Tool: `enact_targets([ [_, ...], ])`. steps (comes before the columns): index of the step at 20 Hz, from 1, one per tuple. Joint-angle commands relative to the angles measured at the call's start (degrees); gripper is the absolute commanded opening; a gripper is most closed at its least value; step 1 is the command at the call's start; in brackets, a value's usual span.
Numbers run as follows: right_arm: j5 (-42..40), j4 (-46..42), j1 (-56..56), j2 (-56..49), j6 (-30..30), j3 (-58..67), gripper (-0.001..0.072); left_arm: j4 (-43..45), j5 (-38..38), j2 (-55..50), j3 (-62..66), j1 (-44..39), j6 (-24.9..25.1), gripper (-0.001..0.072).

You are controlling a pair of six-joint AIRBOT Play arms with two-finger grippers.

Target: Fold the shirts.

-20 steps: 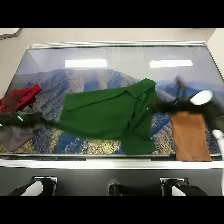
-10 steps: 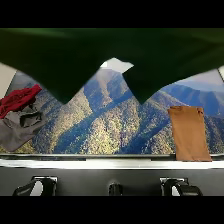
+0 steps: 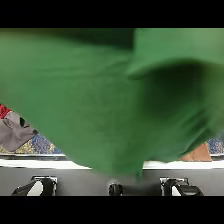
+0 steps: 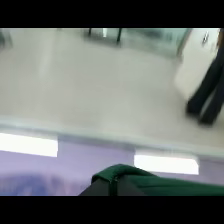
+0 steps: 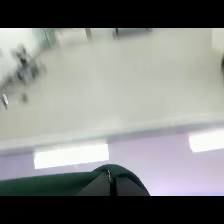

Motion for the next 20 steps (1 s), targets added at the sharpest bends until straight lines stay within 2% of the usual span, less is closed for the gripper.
enact_targets([
  [1, 15.72, -0.13, 0.0, -16.61, 0.44, 0.04, 0.0033, 0.52, -7.93, -12.63, -7.13, -1.36, 5.25, 0.0029],
  [4, 14.93, 5.66, 0.0, -33.42, 0.68, 0.07, 0.0033, 0.5, -6.4, -26.29, -12.7, -3.48, 7.91, 0.0029],
  [8, 3.96, 21.2, 0.04, -47.87, 5.97, 0.07, 0.0034, 0.44, -6.16, -42.58, -10.82, -4.79, 9.03, 0.0029],
  [11, -2.78, 29.44, 0.04, -52.15, 6.23, 0.07, 0.0035, 0.46, -4.81, -47.19, -10.01, -4.96, 8.85, 0.0029],
  [14, -3.5, 29.24, 0.04, -54.29, 6.21, 0.07, 0.0035, 0.44, -3.96, -49.27, -10.01, -5.84, 8.7, 0.003],
  [16, -3.08, 29.4, 0.04, -55.17, 6.34, 0.07, 0.0035, 0.37, -5.16, -49.88, -10.01, -6.82, 6.51, 0.0048],
  [17, -2.78, 29.35, 0.04, -55.19, 6.43, 0.09, 0.0046, 0.22, -6.12, -49.77, -9.99, -7.13, 6.23, 0.0162],
  [18, -0.66, 29.27, -0.42, -54.84, 6.4, 0.5, 0.0224, 0.04, -8.63, -49.55, -9.64, -7.1, 5.84, 0.0436],
  [19, 2.1, 29.16, -1.42, -54.07, 5.57, 1.05, 0.0375, 0.33, -12.22, -49.42, -8.98, -6.84, 4.15, 0.0658],
  [20, 5.18, 28.57, -2.69, -52.89, 3.69, 1.44, 0.0377, 0.79, -17.57, -49.29, -8.39, -6.12, 3.65, 0.0671],
])
